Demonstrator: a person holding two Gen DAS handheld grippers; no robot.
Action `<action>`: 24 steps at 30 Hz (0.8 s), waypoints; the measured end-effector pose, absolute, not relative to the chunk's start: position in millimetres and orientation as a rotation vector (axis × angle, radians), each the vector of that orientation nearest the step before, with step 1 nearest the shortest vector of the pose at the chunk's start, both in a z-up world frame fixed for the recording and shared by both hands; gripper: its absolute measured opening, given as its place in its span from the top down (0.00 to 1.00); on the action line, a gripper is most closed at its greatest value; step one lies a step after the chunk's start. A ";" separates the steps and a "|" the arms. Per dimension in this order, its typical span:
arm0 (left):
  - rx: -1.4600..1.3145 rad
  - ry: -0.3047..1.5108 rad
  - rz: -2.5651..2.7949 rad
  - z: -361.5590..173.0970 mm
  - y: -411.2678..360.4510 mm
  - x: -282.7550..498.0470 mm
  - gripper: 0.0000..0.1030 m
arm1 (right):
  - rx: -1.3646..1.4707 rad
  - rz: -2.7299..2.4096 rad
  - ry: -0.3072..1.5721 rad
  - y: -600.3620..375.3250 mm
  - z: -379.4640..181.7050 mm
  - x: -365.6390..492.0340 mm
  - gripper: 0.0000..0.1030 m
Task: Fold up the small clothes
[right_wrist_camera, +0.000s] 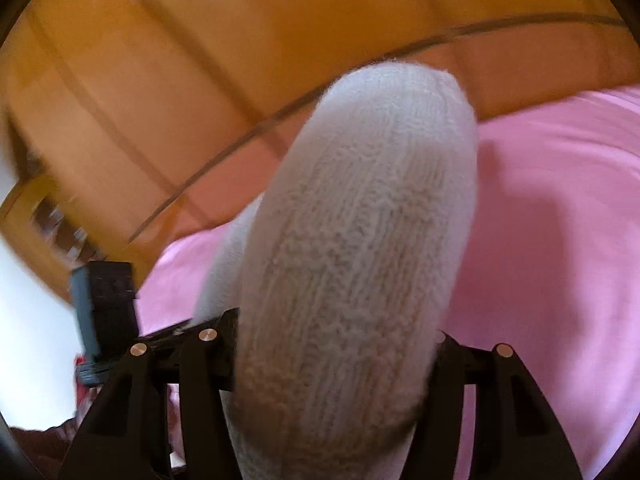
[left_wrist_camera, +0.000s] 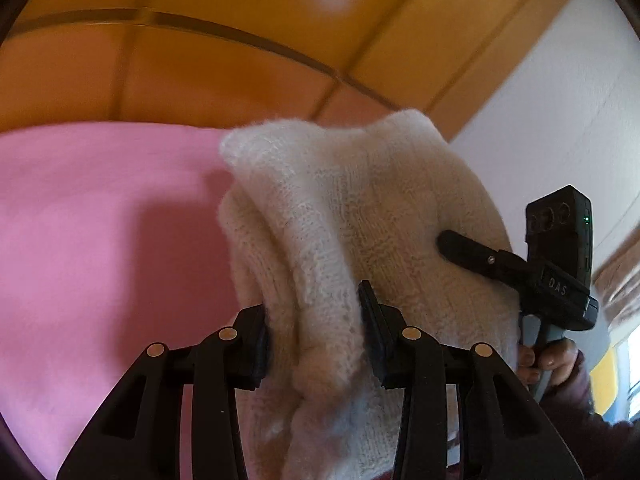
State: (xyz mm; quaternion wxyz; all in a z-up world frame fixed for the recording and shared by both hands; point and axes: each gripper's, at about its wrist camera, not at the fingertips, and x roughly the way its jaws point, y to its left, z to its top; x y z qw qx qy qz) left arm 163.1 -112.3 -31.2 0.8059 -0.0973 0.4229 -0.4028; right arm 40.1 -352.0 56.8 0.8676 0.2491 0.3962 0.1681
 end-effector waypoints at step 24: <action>0.046 0.863 -0.443 -64.0 -152.9 155.2 0.25 | 0.034 -0.107 0.807 -309.3 22.9 -43.2 0.20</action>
